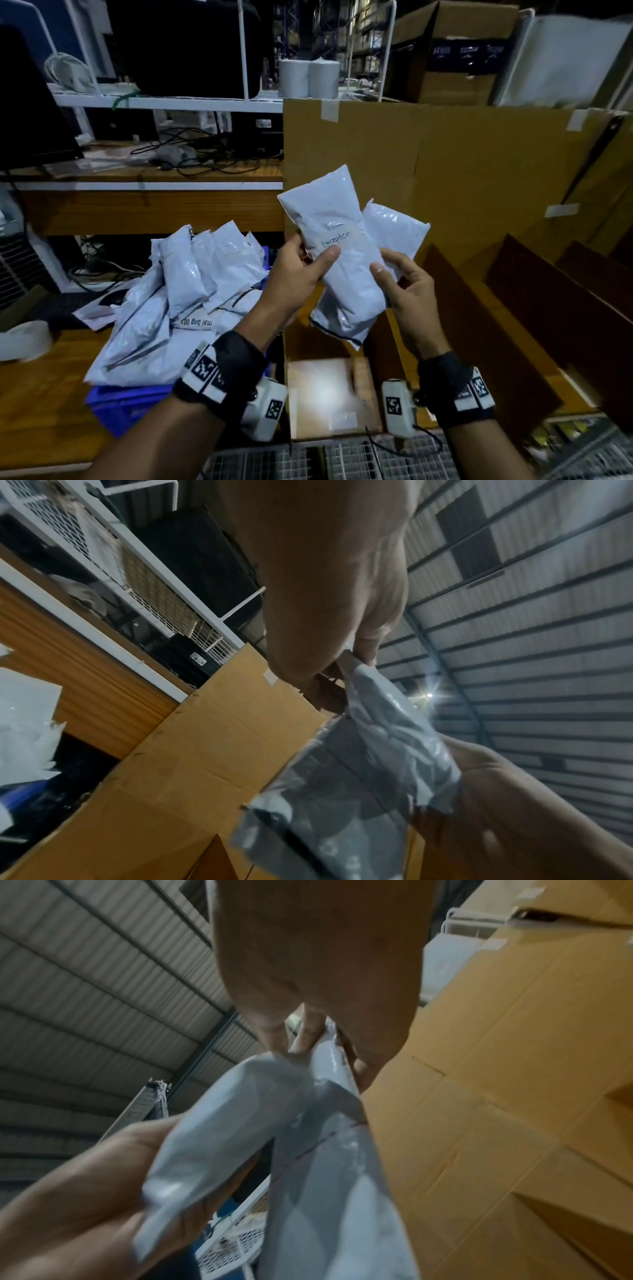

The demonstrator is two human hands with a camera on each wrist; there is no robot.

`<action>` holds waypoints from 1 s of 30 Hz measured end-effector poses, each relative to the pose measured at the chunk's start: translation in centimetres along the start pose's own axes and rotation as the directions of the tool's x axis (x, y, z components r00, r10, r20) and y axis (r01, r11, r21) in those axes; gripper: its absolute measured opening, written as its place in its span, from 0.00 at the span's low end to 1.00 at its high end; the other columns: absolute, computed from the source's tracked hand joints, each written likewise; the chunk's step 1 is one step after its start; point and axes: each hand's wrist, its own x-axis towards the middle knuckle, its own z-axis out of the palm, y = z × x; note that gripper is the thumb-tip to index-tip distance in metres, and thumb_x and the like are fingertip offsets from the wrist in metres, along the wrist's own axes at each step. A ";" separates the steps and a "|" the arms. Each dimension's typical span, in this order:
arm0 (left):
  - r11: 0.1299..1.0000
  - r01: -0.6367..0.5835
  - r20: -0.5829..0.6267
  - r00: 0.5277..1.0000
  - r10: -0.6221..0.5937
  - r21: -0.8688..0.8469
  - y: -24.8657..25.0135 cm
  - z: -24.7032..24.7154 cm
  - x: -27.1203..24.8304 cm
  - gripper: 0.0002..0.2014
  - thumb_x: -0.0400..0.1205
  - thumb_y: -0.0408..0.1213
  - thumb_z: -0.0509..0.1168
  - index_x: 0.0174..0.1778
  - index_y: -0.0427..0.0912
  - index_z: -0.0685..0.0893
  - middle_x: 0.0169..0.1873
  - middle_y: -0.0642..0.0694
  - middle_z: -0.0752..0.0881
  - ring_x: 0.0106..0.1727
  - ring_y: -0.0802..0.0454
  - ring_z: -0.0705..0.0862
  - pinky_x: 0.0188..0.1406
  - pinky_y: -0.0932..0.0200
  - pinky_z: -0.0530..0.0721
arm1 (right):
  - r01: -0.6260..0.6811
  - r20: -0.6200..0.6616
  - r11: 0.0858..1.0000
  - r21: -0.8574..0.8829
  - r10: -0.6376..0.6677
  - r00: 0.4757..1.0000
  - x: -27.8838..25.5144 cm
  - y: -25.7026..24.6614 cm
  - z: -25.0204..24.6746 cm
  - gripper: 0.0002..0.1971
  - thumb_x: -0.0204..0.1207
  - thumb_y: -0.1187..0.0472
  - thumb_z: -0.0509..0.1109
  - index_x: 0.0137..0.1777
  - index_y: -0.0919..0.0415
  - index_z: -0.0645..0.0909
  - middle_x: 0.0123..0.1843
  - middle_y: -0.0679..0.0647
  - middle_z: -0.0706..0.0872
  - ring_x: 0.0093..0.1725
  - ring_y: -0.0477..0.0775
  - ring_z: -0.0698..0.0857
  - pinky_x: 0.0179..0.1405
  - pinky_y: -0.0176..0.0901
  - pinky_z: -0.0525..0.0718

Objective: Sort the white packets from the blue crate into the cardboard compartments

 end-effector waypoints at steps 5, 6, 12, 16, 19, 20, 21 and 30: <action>0.999 0.042 0.061 0.997 -0.041 -0.003 0.1 0.9 0.3 0.18 0.87 0.35 0.73 0.74 0.40 0.83 0.66 0.44 0.92 0.67 0.43 0.91 0.71 0.36 0.88 | 0.055 0.082 0.990 -0.127 -0.045 0.996 -0.3 -1.1 -4.2 0.21 0.85 0.77 0.68 0.74 0.57 0.84 0.75 0.48 0.86 0.80 0.48 0.80 0.81 0.58 0.79; 0.998 0.058 0.086 0.995 -0.057 -0.010 0.0 1.0 0.4 0.19 0.87 0.35 0.73 0.75 0.40 0.83 0.66 0.43 0.92 0.68 0.42 0.91 0.71 0.35 0.88 | 0.061 0.100 0.984 -0.170 -0.044 0.994 -0.5 -1.5 -5.0 0.25 0.84 0.80 0.67 0.75 0.57 0.83 0.76 0.45 0.85 0.82 0.44 0.77 0.82 0.52 0.77; 0.999 0.031 0.185 0.982 -0.034 0.016 -0.8 2.2 0.0 0.20 0.88 0.34 0.71 0.77 0.42 0.79 0.65 0.49 0.92 0.66 0.47 0.91 0.59 0.52 0.92 | 0.075 0.089 0.960 -0.271 -0.053 0.995 -3.0 -4.4 -7.6 0.39 0.81 0.85 0.65 0.87 0.53 0.68 0.85 0.38 0.73 0.86 0.35 0.67 0.76 0.30 0.75; 0.998 0.049 0.234 0.971 -0.040 -0.030 -1.4 3.3 -0.6 0.21 0.89 0.33 0.70 0.78 0.40 0.79 0.68 0.46 0.91 0.67 0.45 0.91 0.62 0.49 0.91 | 0.008 -0.003 0.963 -0.269 -0.009 1.000 -5.7 -5.4 -8.6 0.42 0.80 0.86 0.61 0.87 0.47 0.69 0.87 0.38 0.72 0.88 0.41 0.68 0.84 0.54 0.76; 0.996 0.070 0.276 0.960 -0.051 -0.059 -1.9 4.1 -1.7 0.19 0.89 0.33 0.70 0.76 0.40 0.80 0.65 0.48 0.92 0.65 0.49 0.92 0.58 0.54 0.91 | -0.039 -0.080 0.965 -0.259 0.019 0.997 -8.1 -5.9 -9.4 0.43 0.81 0.85 0.60 0.86 0.43 0.70 0.87 0.39 0.72 0.88 0.49 0.69 0.83 0.67 0.76; 0.995 0.078 0.285 0.957 -0.057 -0.063 -2.3 4.4 -2.2 0.18 0.89 0.33 0.70 0.76 0.40 0.81 0.64 0.49 0.92 0.64 0.49 0.92 0.57 0.55 0.91 | -0.057 -0.104 0.966 -0.252 0.032 0.994 -8.9 -6.1 -9.6 0.42 0.81 0.85 0.60 0.86 0.42 0.71 0.86 0.39 0.72 0.87 0.50 0.71 0.82 0.67 0.77; 0.993 0.094 0.301 0.951 -0.070 -0.065 -2.9 4.8 -2.8 0.18 0.89 0.34 0.70 0.75 0.40 0.81 0.64 0.49 0.93 0.64 0.48 0.92 0.58 0.53 0.92 | -0.080 -0.138 0.963 -0.256 0.045 0.989 -10.0 -6.3 -10.0 0.42 0.81 0.85 0.60 0.85 0.42 0.71 0.85 0.37 0.73 0.86 0.49 0.73 0.81 0.64 0.78; 0.977 0.209 0.428 0.881 -0.201 0.029 -9.3 13.2 -10.3 0.16 0.87 0.41 0.74 0.71 0.49 0.83 0.62 0.51 0.93 0.63 0.47 0.92 0.65 0.33 0.90 | -0.315 -0.512 0.900 -0.301 0.126 0.850 -20.1 -6.8 -18.1 0.42 0.81 0.86 0.60 0.83 0.39 0.73 0.82 0.40 0.76 0.64 0.36 0.88 0.57 0.53 0.94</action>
